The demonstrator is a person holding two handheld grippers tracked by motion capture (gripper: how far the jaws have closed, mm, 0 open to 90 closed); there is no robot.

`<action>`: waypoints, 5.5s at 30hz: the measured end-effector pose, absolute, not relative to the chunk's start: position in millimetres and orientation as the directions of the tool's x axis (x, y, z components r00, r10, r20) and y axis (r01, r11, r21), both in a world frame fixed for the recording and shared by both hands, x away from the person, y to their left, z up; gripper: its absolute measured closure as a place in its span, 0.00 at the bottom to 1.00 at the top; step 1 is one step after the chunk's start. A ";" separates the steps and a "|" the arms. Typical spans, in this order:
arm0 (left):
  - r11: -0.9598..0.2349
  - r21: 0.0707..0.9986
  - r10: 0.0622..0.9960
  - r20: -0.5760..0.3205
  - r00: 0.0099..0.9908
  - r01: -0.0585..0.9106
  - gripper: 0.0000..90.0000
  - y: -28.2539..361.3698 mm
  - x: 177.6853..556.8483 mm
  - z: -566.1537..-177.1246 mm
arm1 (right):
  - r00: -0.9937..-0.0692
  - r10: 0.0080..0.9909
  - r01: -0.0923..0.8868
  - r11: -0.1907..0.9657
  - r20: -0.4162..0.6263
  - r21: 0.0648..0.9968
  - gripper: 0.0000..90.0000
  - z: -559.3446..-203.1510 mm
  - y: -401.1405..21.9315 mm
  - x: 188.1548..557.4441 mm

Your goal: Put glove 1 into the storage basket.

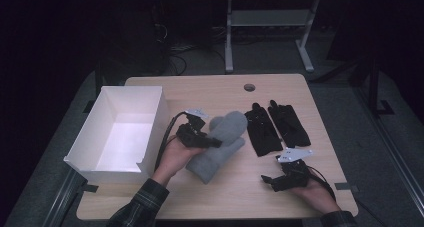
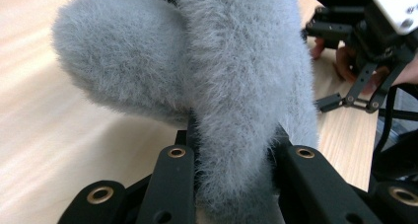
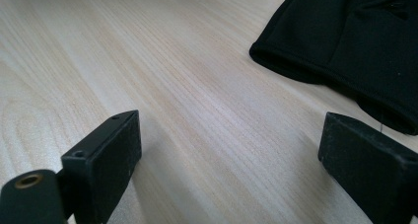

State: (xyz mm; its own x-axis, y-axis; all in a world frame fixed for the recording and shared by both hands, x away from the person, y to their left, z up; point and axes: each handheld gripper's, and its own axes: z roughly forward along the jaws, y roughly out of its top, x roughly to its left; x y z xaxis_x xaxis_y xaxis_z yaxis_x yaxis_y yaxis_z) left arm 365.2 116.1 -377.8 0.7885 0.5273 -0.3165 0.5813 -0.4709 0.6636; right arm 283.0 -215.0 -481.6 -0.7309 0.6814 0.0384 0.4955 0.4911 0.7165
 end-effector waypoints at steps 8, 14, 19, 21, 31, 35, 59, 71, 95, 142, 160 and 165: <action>-0.469 0.679 0.551 -0.275 0.788 0.565 0.82 130.4 371.7 -338.2 | -0.731 0.681 0.494 0.489 0.039 0.718 0.10 -481.6 -214.9 283.0; -0.470 0.690 0.567 -0.242 0.788 0.550 0.82 142.5 375.2 -311.9 | -0.730 0.682 0.497 0.488 0.042 0.718 0.10 -481.6 -214.8 282.8; -0.461 0.700 0.580 -0.228 0.782 0.546 0.82 151.9 375.8 -296.0 | -0.729 0.683 0.498 0.488 0.042 0.717 0.10 -481.5 -214.8 282.8; -0.453 0.709 0.591 -0.215 0.778 0.540 0.82 162.4 376.3 -282.4 | -0.730 0.682 0.497 0.488 0.041 0.718 0.10 -481.6 -214.9 282.9; -0.400 0.736 0.646 -0.197 0.738 0.547 0.82 207.1 376.7 -250.9 | -0.731 0.681 0.495 0.490 0.038 0.718 0.10 -481.7 -215.0 283.0; -0.375 0.742 0.669 -0.199 0.716 0.556 0.82 227.8 375.2 -245.1 | -0.731 0.681 0.495 0.490 0.038 0.718 0.10 -481.7 -215.0 283.0; -0.276 0.708 0.808 -0.194 0.556 0.650 0.82 326.6 363.5 -264.3 | -0.731 0.682 0.495 0.490 0.038 0.718 0.10 -481.7 -215.0 283.0; -0.249 0.635 0.841 -0.233 0.489 0.731 0.81 345.0 368.9 -312.9 | -0.731 0.681 0.495 0.491 0.038 0.717 0.10 -481.7 -215.1 283.0; -0.255 0.467 0.884 -0.242 0.399 0.847 0.78 355.8 398.9 -414.0 | -0.731 0.681 0.494 0.491 0.037 0.717 0.10 -481.7 -215.0 283.0; -0.324 0.749 0.783 -0.131 0.608 0.578 0.16 268.2 370.1 -309.4 | -0.731 0.681 0.494 0.491 0.037 0.717 0.10 -481.7 -215.0 283.0; -0.413 0.767 0.680 -0.099 0.727 0.491 0.15 189.7 345.2 -317.0 | -0.731 0.681 0.494 0.490 0.038 0.718 0.10 -481.7 -215.0 283.0; -0.433 0.768 0.656 -0.091 0.749 0.472 0.15 169.9 337.8 -325.3 | -0.731 0.681 0.494 0.490 0.038 0.718 0.10 -481.7 -215.0 283.0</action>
